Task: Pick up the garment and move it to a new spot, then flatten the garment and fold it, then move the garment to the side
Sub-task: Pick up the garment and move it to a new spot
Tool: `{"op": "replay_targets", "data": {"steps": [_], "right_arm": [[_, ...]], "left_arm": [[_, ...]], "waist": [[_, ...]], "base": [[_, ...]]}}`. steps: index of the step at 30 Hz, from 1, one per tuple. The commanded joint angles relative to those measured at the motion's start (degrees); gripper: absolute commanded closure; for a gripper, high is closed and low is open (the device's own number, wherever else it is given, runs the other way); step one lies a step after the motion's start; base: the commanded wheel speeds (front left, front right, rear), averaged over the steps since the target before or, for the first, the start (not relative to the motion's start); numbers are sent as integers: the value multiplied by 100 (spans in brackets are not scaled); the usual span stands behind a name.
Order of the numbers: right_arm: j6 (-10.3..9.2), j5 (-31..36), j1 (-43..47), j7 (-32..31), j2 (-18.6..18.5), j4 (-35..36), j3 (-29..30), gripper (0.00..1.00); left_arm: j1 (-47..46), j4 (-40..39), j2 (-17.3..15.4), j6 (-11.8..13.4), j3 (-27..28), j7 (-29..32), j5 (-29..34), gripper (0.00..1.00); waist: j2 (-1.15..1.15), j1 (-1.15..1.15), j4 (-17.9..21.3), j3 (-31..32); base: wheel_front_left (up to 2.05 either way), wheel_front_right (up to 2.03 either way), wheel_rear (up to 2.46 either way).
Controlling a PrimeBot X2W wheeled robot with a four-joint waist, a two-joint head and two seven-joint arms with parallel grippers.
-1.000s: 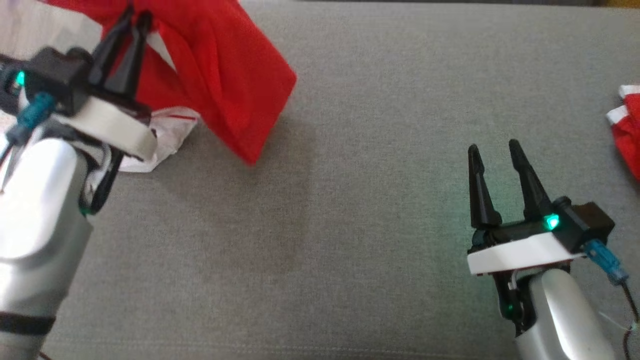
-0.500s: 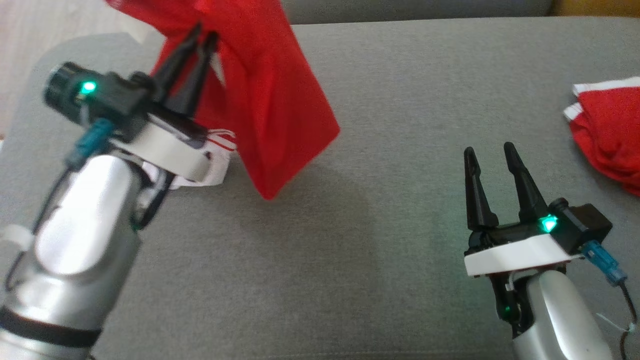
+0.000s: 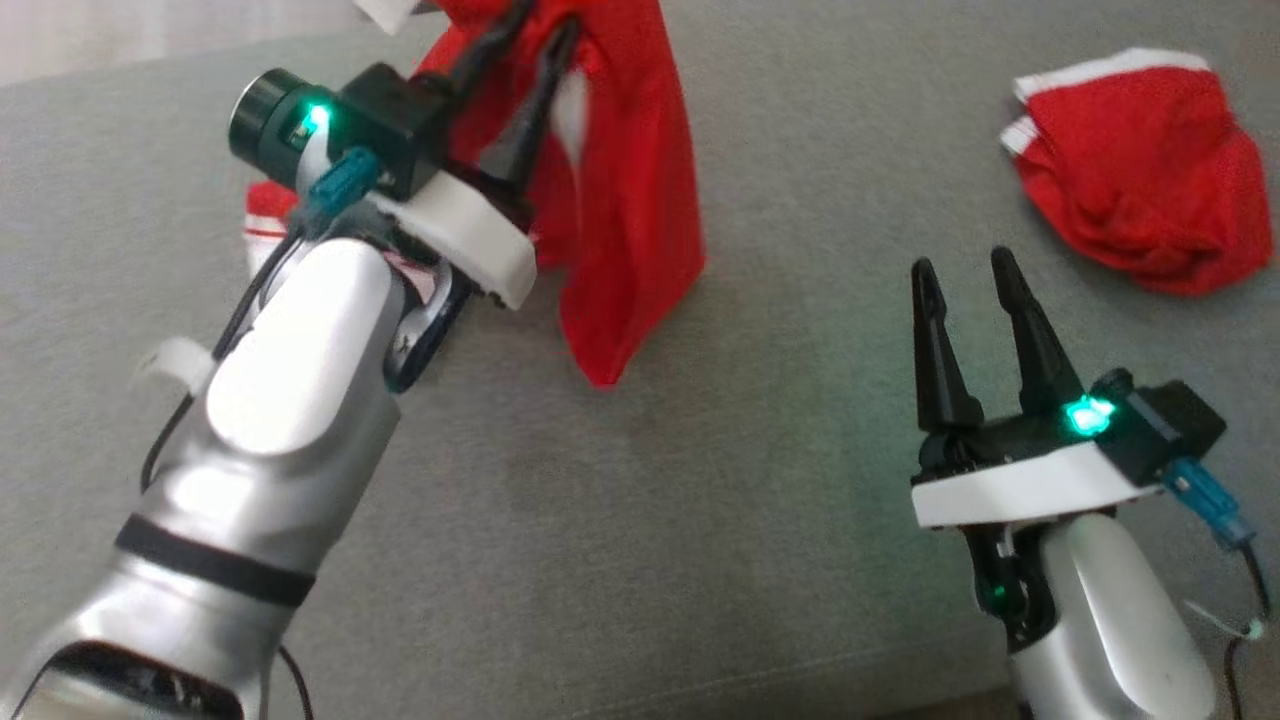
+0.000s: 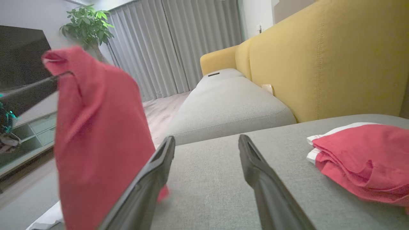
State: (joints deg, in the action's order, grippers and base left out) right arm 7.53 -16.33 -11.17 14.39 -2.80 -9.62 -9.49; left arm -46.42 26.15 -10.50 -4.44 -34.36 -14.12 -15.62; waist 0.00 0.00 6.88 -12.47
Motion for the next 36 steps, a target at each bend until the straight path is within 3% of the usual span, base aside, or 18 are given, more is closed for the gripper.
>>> {"op": "replay_targets", "data": {"steps": [1,6,11,18,25,30,36], "right_arm": [[-4,-62,-265,61,-8,239,-181,0],[-4,-99,-291,61,-8,268,-191,0],[-4,-17,-230,61,-8,235,-100,0],[-4,145,-56,61,-8,200,138,0],[-4,318,172,61,-8,118,318,0],[-4,305,288,61,-8,71,291,0],[-4,256,387,61,-8,53,221,0]], "left_arm": [[-405,45,-78,55,209,7,10,0],[-665,696,76,22,192,-47,12,0],[-598,860,37,43,361,-82,-35,0],[214,109,-280,235,1107,-86,-166,0],[1811,-1047,-439,285,1943,-87,-189,0],[2770,-1706,-214,263,2312,-87,-52,0],[3691,-2263,362,168,2819,-87,152,0]], "waist": [[0,0,252,-189],[0,0,358,-236],[0,0,154,-122],[0,0,-383,177],[0,0,-835,513],[0,0,-938,688],[0,0,-920,803]], "base": [[0,0,0],[0,0,0],[0,0,0],[0,0,0],[0,0,0],[0,0,0],[0,0,0]]}}
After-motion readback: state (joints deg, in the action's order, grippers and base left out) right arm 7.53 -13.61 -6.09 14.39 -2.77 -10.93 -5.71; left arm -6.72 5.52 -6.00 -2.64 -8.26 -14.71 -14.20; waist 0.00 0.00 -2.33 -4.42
